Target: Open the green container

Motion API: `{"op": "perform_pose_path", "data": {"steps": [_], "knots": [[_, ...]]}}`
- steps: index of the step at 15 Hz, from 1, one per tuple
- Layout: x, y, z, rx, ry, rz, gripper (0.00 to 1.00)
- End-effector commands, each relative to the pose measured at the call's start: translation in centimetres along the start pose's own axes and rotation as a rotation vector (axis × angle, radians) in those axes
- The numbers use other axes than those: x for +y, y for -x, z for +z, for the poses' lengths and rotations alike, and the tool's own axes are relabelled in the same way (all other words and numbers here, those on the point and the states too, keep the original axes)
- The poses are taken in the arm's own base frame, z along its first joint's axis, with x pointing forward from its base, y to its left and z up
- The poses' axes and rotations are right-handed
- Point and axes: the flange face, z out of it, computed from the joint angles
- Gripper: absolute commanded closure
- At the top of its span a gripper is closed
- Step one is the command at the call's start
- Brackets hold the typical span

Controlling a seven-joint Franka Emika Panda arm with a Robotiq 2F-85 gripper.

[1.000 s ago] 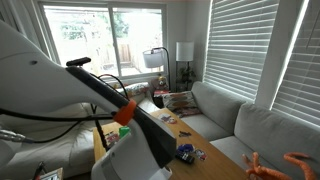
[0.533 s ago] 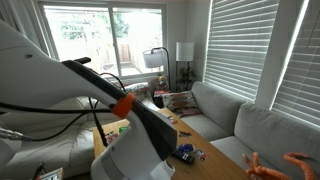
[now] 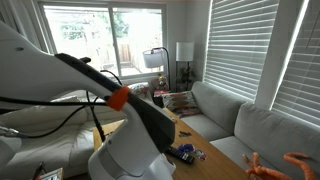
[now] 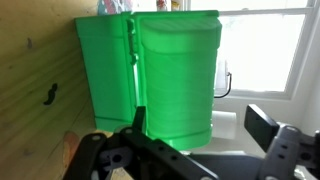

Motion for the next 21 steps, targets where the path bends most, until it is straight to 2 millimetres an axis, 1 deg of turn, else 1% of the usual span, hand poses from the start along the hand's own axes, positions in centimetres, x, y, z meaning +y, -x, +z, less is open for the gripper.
{"op": "perform_pose_path", "data": {"steps": [1, 4, 8, 10, 12, 14, 15, 16, 18, 20, 21], "knots": [[-2.7, 0.6, 0.1, -0.031, 0.080, -0.030, 0.00], [-4.8, 1.0, -0.2, -0.056, 0.209, -0.051, 0.00], [-8.0, 1.3, -0.5, -0.045, 0.419, -0.107, 0.00], [-9.6, 1.4, 0.0, -0.053, 0.504, -0.144, 0.00], [-11.1, 1.5, 1.2, -0.076, 0.577, -0.178, 0.00], [-12.8, 2.1, 2.5, -0.110, 0.646, -0.213, 0.00], [-11.3, 0.9, 1.5, -0.104, 0.576, -0.195, 0.00], [-12.0, 1.1, 2.2, -0.114, 0.600, -0.207, 0.00], [-12.8, 1.3, 2.7, -0.124, 0.618, -0.220, 0.00], [-12.8, 1.3, 2.5, -0.122, 0.620, -0.220, 0.00], [-12.8, 1.3, 2.6, -0.129, 0.662, -0.222, 0.00]]}}
